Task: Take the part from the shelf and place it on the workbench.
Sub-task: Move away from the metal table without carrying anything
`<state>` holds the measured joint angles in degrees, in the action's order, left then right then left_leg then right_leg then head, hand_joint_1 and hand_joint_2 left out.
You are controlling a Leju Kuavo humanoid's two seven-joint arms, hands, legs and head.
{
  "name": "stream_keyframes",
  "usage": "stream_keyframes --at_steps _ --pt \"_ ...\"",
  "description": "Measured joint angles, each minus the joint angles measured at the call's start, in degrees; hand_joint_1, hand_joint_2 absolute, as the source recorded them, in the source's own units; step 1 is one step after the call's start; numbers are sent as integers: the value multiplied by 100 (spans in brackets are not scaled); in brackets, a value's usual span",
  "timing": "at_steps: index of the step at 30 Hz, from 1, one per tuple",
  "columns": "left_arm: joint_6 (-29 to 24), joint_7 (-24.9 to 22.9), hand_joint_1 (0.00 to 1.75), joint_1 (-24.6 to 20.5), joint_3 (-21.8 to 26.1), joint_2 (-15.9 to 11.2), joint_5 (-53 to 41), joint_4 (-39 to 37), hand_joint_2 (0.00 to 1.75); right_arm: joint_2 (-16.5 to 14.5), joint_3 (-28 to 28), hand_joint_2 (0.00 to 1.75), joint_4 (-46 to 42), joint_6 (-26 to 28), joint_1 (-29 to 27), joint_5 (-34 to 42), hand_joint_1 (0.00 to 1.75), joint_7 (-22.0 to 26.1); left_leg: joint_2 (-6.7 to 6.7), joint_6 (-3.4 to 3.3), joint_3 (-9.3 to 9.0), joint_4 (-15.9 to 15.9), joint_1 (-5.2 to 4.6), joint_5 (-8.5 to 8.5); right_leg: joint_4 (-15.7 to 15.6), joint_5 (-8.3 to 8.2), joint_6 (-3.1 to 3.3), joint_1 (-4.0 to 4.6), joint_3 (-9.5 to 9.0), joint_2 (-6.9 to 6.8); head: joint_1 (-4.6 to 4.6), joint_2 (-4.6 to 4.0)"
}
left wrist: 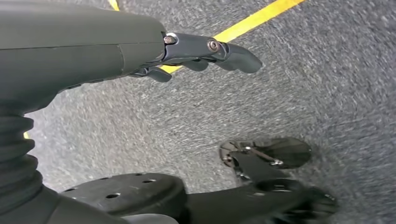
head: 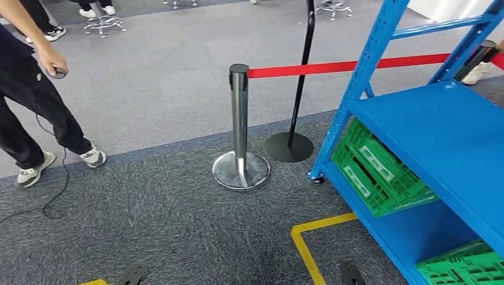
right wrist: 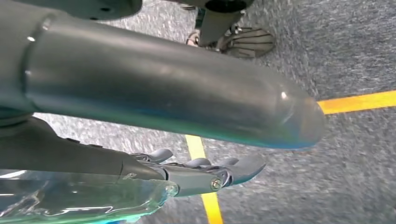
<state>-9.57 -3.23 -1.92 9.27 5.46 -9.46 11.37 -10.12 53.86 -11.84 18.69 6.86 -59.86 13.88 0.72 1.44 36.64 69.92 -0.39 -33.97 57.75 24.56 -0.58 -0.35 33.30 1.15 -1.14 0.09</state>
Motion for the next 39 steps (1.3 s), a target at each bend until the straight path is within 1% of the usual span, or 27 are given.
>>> stream_keyframes --at_steps 1,2,4,6,8,9,10,12,14,15,16,17,18,19,21,23,25,27,29,30,31,32,33,34,36,38,39 --pt "0 0 0 6 0 2 -2 -1 175 0 0 0 0 -2 -13 1 0 0 -12 27 91 192 31 -30 2 -11 -14 -15 13 79 1 1" --pt "0 0 0 7 0 4 -3 -2 175 1 1 0 0 -2 -26 2 0 -1 -19 54 89 184 66 54 4 -22 -33 -32 23 158 0 1" --pt "0 0 0 4 0 6 -5 -3 175 1 2 0 -1 -2 -34 3 0 -2 -108 118 -179 -365 155 445 9 -42 -89 -72 34 319 1 0" --pt "0 0 0 -1 0 10 -6 -8 175 2 1 0 -1 -2 -23 2 0 -2 -362 161 -495 -1027 231 698 43 -55 -181 -94 77 465 10 0" --pt "2 0 0 -8 0 14 -8 -15 175 2 0 0 -1 -2 -26 1 0 -4 -490 111 -586 -1266 228 703 46 -92 -285 -117 143 580 19 1" --pt "2 0 0 -12 0 14 -10 -15 175 2 0 0 -1 -2 -44 1 0 -6 -444 50 -582 -1282 211 702 24 -119 -334 -137 181 634 18 2" --pt "2 0 0 -17 1 11 -14 -16 175 2 0 0 -1 -3 -68 1 0 -10 -385 -3 -576 -1288 198 722 15 -129 -369 -154 208 623 17 2" --pt "-1 1 0 -23 2 2 -25 -15 175 2 1 0 0 -4 -92 1 0 -16 -261 -111 -574 -1314 175 755 252 18 -392 -140 354 379 -15 1" --pt "-4 2 0 -10 2 -7 -31 -15 175 2 0 0 1 -5 -66 1 0 -18 -106 -188 -566 -1319 119 760 977 398 -371 -106 676 54 -45 0" --pt "-3 2 0 -1 2 -7 -31 -16 175 1 -1 0 1 -6 -54 1 0 -17 -21 -209 -563 -1318 87 758 1376 573 -362 -97 846 -18 -49 -1" --pt "-2 2 0 5 2 -6 -32 -17 175 1 -1 0 1 -7 -53 1 0 -18 57 -219 -561 -1317 60 757 1644 664 -351 -90 945 -50 -47 -1" --pt "-1 2 0 4 1 -5 -39 -17 175 0 -2 0 1 -7 -62 0 0 -19 127 -223 -560 -1317 40 756 1697 652 -336 -80 935 -67 -48 0" --pt "2 2 0 0 1 -4 -48 -18 175 0 -1 0 1 -8 -71 0 0 -20 190 -225 -564 -1316 27 755 1506 541 -315 -67 798 -88 -48 0" --pt "4 2 0 -4 0 -2 -57 -18 175 0 -1 0 1 -9 -74 -1 0 -22 250 -223 -572 -1315 19 751 1137 379 -288 -47 563 -153 -48 0" --pt "10 2 0 -7 0 -1 -73 -18 175 0 -2 0 1 -13 -49 -2 0 -26 361 -201 -586 -1304 -11 735 394 179 -217 16 117 -391 -45 0" --pt "13 2 0 -10 0 1 -81 -18 175 0 -3 0 1 -15 -22 -3 0 -30 456 -159 -592 -1293 -37 728 129 153 -152 59 -24 -484 -39 0" --pt "13 1 0 -21 0 5 -86 -18 175 0 -3 0 1 -16 -25 -2 0 -33 520 -106 -593 -1289 -28 722 113 109 -90 53 0 -352 -38 0" --pt "10 1 0 -29 0 6 -90 -18 175 0 -2 0 1 -17 -25 -1 0 -35 334 -37 -518 -1107 -2 570 85 65 -24 24 19 -231 -34 1" --pt "9 0 0 -18 0 5 -92 -19 175 -2 -3 0 1 -18 -6 -1 0 -35 66 18 -243 -495 21 214 74 36 19 -2 43 -107 -25 1" --pt "8 0 0 -9 0 7 -92 -19 175 -3 -4 0 1 -20 1 -1 0 -35 14 32 -57 -106 30 42 74 27 27 -8 59 -38 -24 0" --pt "8 0 0 -1 0 8 -92 -20 175 -4 -5 0 1 -21 -1 -1 0 -35 -3 43 91 191 40 -51 74 19 27 -12 70 35 -23 0" --pt "8 0 0 2 0 9 -92 -21 175 -4 -6 0 1 -23 -7 -1 0 -35 -10 51 158 315 53 -33 75 10 20 -16 79 113 -25 -1" --pt "8 0 0 2 0 9 -93 -22 175 -4 -7 0 1 -25 -13 -1 0 -35 -20 56 119 220 68 96 75 -1 6 -22 83 192 -26 -1" --pt "7 1 0 -1 0 9 -96 -22 175 -5 -7 0 1 -26 -15 -1 0 -35 -53 62 -16 -61 87 297 76 -12 -12 -32 85 271 -25 -1" --pt "8 1 0 -7 0 9 -104 -24 175 -5 -11 0 1 -29 -3 -1 0 -35 -273 75 -379 -812 141 635 94 -32 -68 -46 110 424 -20 0" --pt "11 1 0 -17 0 12 -110 -26 175 -5 -26 0 1 -31 4 -2 0 -35 -444 48 -554 -1220 159 714 103 -66 -149 -55 176 549 -15 1" --pt "13 1 0 -21 0 13 -111 -27 175 -5 -33 0 1 -31 -6 -2 0 -36 -432 12 -562 -1271 145 700 95 -88 -195 -63 206 603 -16 1"
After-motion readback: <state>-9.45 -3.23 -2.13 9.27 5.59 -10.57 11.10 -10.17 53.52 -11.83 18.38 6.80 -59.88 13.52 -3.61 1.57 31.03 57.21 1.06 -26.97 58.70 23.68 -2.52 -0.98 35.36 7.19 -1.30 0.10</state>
